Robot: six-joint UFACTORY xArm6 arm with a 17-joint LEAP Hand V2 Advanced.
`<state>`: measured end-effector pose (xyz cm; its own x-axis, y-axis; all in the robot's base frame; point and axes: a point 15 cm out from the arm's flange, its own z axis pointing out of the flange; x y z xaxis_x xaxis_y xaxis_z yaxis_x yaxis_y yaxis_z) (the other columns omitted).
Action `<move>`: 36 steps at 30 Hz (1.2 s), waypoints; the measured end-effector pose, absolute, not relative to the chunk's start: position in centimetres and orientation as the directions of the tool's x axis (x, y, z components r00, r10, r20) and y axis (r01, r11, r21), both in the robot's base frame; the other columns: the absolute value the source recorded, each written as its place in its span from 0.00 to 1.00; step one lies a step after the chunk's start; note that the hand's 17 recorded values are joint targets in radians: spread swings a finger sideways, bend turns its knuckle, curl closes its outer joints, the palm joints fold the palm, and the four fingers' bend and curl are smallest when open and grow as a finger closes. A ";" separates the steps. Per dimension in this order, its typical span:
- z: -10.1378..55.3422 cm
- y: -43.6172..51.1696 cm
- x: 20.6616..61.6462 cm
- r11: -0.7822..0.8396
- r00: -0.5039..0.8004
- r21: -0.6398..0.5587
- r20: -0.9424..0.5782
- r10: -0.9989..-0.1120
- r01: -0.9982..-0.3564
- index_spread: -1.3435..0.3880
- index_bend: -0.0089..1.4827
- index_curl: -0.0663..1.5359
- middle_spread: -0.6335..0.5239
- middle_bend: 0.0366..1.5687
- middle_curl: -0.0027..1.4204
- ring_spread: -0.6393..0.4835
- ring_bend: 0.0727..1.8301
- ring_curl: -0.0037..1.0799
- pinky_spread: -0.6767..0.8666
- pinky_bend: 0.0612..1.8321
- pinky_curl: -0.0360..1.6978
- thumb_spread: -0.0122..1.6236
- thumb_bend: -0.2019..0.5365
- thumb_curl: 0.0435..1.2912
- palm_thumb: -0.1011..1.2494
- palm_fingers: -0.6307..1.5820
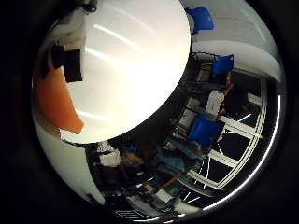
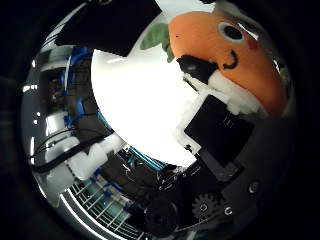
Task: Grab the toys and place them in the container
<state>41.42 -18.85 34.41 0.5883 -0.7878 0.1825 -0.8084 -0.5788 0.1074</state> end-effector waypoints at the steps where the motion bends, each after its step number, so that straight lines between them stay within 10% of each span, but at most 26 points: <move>1: 35.5 -18.2 41.4 -0.577 0.584 0.090 0.174 -0.793 -0.811 0.65 0.74 0.61 0.40 0.84 0.62 0.33 0.72 0.80 0.31 0.69 0.60 0.60 0.25 0.52 0.88 0.75; 14: 50.4 -6.2 43.3 -0.569 0.554 -0.149 0.132 -0.822 -0.809 0.65 0.72 0.61 0.40 0.82 0.62 0.32 0.69 0.84 0.30 0.64 0.67 0.57 0.25 0.56 0.86 0.76; 36: 51.0 15.6 50.2 -0.542 0.576 -0.417 0.053 -0.816 -0.729 0.64 0.70 0.63 0.40 0.81 0.63 0.32 0.68 0.86 0.29 0.61 0.70 0.55 0.25 0.60 0.84 0.77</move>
<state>50.24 15.56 51.05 0.5763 -0.8156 0.0527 -0.7292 -0.5422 -0.4175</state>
